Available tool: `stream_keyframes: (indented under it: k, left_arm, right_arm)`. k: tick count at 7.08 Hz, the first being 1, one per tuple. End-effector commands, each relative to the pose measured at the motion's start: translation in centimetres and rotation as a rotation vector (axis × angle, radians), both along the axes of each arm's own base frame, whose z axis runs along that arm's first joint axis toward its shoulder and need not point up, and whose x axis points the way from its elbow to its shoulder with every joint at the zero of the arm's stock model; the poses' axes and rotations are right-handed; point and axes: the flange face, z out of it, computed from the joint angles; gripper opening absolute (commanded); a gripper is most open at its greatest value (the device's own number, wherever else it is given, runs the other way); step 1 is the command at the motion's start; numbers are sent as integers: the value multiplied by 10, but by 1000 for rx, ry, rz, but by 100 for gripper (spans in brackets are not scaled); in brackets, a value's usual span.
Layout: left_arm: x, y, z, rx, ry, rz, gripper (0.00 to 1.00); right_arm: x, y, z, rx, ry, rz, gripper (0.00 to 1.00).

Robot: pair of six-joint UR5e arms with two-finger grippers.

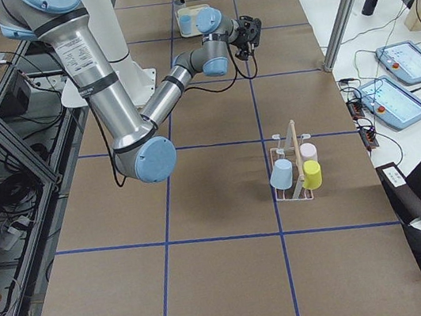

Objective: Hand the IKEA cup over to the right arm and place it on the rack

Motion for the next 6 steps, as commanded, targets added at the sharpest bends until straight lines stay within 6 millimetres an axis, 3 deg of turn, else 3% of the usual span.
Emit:
stream_keyframes:
  k: [1, 3, 5, 6]
  left_arm:
    - [0, 0, -2, 4, 2, 3, 0]
    - [-9, 6, -19, -8, 42, 5, 0]
    - [-50, -19, -28, 3, 66, -140, 0]
    - [-60, -46, -42, 33, 83, -207, 0]
  right_arm:
    - [-2, -3, 4, -4, 8, 0, 100]
    - [-4, -4, 7, 14, -11, 9, 100]
    - [-4, -3, 8, 14, -11, 11, 100]
    - [-4, -3, 8, 13, -11, 11, 100]
